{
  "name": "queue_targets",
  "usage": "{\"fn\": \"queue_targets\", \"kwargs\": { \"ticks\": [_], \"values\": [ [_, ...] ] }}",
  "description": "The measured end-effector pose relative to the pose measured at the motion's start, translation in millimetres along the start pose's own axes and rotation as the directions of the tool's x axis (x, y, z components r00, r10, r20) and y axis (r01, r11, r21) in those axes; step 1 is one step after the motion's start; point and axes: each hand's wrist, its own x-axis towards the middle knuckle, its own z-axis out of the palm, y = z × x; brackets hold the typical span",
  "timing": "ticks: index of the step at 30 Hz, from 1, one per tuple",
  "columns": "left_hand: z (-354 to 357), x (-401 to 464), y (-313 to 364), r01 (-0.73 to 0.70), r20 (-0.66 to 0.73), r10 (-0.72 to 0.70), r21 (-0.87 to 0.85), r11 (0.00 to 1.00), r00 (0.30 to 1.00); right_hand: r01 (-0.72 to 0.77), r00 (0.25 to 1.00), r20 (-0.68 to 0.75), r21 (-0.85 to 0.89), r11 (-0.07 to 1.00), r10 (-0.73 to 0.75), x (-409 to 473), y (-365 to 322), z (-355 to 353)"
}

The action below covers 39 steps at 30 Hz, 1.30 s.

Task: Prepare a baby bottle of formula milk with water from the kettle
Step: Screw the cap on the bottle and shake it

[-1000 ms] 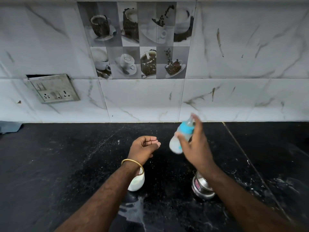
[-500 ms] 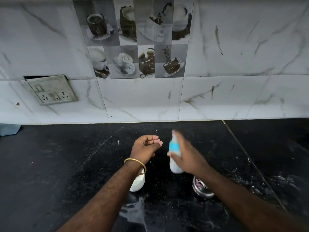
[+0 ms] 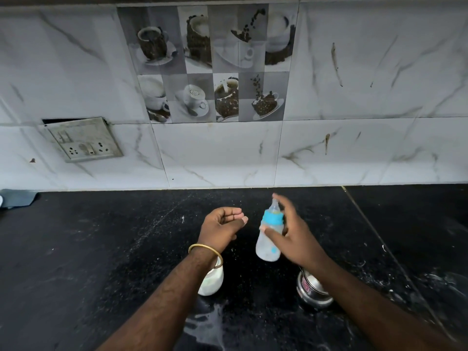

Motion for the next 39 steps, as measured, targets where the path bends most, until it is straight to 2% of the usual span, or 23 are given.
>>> {"fn": "queue_targets", "kwargs": {
  "ticks": [2,4,9,12,14,16,18,19,20,22,24,25,27,28,29,30,32,34,35,36,37,38,39],
  "values": [
    [1,2,0,0.011,-0.006,-0.011,-0.01,1.0,1.0,-0.069,0.984,-0.126,0.4,0.914,0.13,7,-13,-4],
    [2,2,-3,0.02,-0.007,-0.02,-0.018,1.0,1.0,-0.176,0.948,-0.095,0.639,0.749,0.304,7,-16,1],
    [3,1,-5,0.039,0.004,-0.039,-0.015,0.999,0.999,-0.462,0.862,0.141,0.616,0.638,0.488,-10,2,25],
    [0,1,-4,0.04,0.006,-0.04,-0.009,0.999,0.999,-0.502,0.836,0.197,0.65,0.571,0.511,-11,8,28],
    [-1,0,-4,0.041,0.009,-0.041,-0.003,0.999,0.999,-0.495,0.842,0.181,0.632,0.596,0.508,-9,8,28],
    [-1,0,-2,0.041,0.009,-0.041,-0.002,0.999,0.999,-0.431,0.887,0.084,0.504,0.748,0.455,-7,6,29],
    [-1,-1,-1,0.038,0.013,-0.038,-0.008,0.999,0.999,-0.233,0.97,-0.035,0.173,0.957,0.242,-3,4,25],
    [-1,-2,-1,0.036,0.015,-0.036,-0.01,0.999,0.999,-0.09,0.994,-0.059,-0.027,0.996,0.088,0,2,21],
    [-2,-2,0,0.036,0.016,-0.036,-0.01,0.999,0.999,0.038,0.994,-0.091,-0.196,0.98,-0.057,4,-1,16],
    [-3,-2,0,0.035,0.012,-0.035,-0.013,0.999,0.999,0.186,0.922,-0.257,-0.365,0.912,-0.29,12,-11,4],
    [-4,-2,0,0.034,0.008,-0.034,-0.013,0.999,0.999,0.147,0.846,-0.446,-0.335,0.931,-0.294,15,-13,1],
    [-4,-3,0,0.035,0.006,-0.035,-0.01,0.999,0.999,0.083,0.872,-0.445,-0.278,0.957,-0.204,14,-7,2],
    [-4,-4,-1,0.036,0.009,-0.036,0.0,0.999,0.999,-0.103,0.978,-0.205,-0.275,0.956,0.046,6,10,10],
    [-4,-5,-1,0.035,0.012,-0.035,0.004,0.999,0.999,-0.135,0.991,-0.046,-0.349,0.928,0.127,1,17,12],
    [-4,-5,-1,0.031,0.015,-0.031,0.008,1.0,0.999,-0.112,0.99,0.037,-0.376,0.92,0.136,-2,18,12],
    [-4,-5,0,0.026,0.017,-0.026,0.007,1.0,1.0,-0.072,0.995,0.033,-0.346,0.935,0.089,0,12,8],
    [-5,-4,0,0.019,0.015,-0.019,-0.003,1.0,1.0,0.01,0.972,-0.229,-0.189,0.982,-0.054,13,-7,-3],
    [-4,-3,-1,0.023,0.007,-0.022,-0.013,1.0,1.0,0.116,0.829,-0.55,0.0,0.993,-0.097,21,-21,-8],
    [-3,-4,-2,0.026,0.003,-0.026,-0.01,1.0,1.0,0.114,0.816,-0.57,0.004,0.993,-0.091,19,-21,-6],
    [-2,-5,-3,0.027,0.004,-0.027,-0.005,1.0,1.0,0.053,0.877,-0.473,-0.08,0.995,-0.085,14,-15,-2],
    [-1,-5,-5,0.025,0.008,-0.025,0.002,1.0,1.0,-0.023,0.966,-0.257,-0.201,0.979,-0.03,5,-7,5],
    [0,-6,-5,0.023,0.016,-0.023,0.006,1.0,1.0,-0.054,0.999,-0.023,-0.327,0.943,0.049,-5,2,10],
    [0,-6,-6,0.02,0.022,-0.02,0.007,1.0,1.0,-0.034,0.995,0.072,-0.351,0.936,0.064,-10,7,11]
  ]
}}
